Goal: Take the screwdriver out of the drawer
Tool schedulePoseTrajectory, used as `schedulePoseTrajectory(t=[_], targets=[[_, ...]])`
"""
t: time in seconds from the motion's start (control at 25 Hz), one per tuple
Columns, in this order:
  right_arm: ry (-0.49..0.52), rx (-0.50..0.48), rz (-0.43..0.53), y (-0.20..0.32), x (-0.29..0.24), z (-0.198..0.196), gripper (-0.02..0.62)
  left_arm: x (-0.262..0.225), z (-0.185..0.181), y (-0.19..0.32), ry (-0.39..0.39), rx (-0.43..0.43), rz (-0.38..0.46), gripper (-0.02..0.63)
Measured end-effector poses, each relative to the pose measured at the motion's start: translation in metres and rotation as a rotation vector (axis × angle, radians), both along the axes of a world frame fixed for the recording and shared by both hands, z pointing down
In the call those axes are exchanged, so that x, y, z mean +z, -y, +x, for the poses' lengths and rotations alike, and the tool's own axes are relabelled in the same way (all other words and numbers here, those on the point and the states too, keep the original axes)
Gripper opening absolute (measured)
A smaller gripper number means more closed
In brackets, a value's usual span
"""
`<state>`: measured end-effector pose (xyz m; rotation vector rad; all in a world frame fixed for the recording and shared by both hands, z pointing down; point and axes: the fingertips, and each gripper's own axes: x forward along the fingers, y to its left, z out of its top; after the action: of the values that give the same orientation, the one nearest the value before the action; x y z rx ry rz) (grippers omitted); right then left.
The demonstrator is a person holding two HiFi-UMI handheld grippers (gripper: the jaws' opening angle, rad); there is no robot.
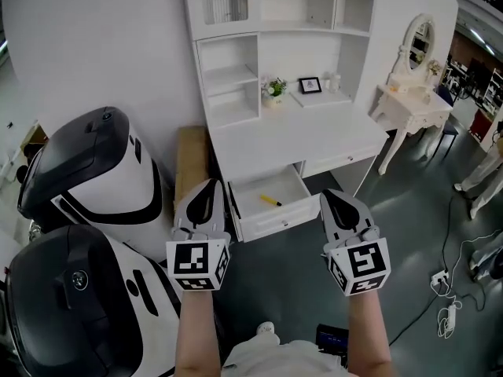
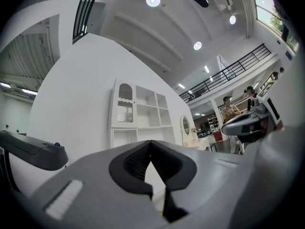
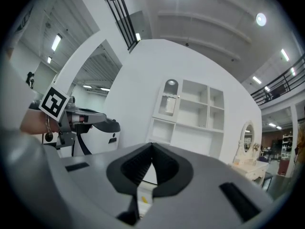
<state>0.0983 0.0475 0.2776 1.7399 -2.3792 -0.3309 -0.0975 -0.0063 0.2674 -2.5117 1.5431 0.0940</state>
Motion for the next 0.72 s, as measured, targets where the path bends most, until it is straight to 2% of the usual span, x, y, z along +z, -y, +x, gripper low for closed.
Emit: schedulePoseTrajectory(t=[0.36,0.72], targets=[[-0.055,0.015,-0.038,0.042,0.018,-0.005,0.006,0.02,0.003,0.038,0.027,0.002,-0.017,0.006],[-0.003,0.042,-0.01,0.102,0.009,0.024,0.007,0.018,0.01,0.089,0.024,-0.025,-0.008,0.006]])
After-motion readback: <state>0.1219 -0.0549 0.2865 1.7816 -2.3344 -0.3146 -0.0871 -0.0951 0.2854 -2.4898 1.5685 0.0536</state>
